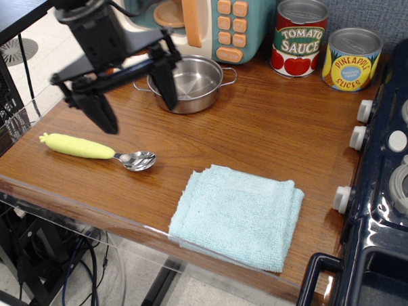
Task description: PICK UP THE SPOON KEEP NEAR TO THE WHITE TOWEL
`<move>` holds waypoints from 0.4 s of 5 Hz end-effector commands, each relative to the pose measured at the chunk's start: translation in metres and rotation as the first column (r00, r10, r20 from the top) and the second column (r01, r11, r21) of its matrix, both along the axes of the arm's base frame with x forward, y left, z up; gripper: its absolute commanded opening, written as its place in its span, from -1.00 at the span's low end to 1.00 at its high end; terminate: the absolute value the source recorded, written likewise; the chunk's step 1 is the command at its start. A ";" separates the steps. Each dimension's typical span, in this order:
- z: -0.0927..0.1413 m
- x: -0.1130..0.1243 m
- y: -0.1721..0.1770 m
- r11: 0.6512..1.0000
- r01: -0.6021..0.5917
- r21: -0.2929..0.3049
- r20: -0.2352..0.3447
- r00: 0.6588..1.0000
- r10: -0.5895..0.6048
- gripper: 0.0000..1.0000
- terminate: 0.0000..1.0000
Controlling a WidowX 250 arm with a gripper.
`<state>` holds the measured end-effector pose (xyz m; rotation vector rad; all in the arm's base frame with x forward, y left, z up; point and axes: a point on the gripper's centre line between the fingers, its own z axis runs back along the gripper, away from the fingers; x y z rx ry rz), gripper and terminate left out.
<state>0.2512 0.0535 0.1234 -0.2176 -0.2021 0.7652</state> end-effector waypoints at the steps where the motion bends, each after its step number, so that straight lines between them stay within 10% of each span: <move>1: -0.010 0.007 0.065 0.946 -0.310 0.094 0.050 0.951 0.306 1.00 -1.00; 2: -0.032 0.011 0.104 0.885 -0.452 0.107 0.019 0.891 0.453 1.00 -1.00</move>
